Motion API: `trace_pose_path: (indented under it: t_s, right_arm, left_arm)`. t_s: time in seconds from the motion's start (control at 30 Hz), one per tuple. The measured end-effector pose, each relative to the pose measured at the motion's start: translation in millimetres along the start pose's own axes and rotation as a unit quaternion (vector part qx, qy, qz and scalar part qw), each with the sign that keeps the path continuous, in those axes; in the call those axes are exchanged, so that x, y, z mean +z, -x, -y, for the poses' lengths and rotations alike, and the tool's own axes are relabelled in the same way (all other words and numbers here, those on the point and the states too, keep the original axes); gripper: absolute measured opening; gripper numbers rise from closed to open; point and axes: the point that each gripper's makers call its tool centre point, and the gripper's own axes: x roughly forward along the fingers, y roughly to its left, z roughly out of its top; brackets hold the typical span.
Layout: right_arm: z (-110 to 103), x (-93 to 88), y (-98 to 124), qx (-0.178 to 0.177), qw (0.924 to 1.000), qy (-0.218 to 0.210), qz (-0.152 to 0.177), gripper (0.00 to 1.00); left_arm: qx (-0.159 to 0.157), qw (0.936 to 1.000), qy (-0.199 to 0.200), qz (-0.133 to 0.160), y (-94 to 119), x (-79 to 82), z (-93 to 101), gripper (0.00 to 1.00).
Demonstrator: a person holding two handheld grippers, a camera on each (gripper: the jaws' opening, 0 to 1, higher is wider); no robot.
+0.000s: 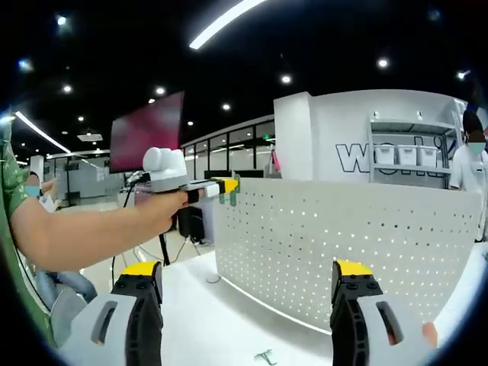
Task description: Insert the hook assembly into the mounting plate slot until the hook locks in place.
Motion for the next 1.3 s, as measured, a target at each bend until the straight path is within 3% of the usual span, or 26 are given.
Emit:
trace_pose_path:
  t_s: [1.3]
  right_arm:
    - [5.5,-10.4,-2.8,-0.003,0.9998,-0.002,-0.018,0.92]
  left_arm:
    - [0.009,0.9999,0.001,-0.009,-18.4,-18.8,-2.7,0.03]
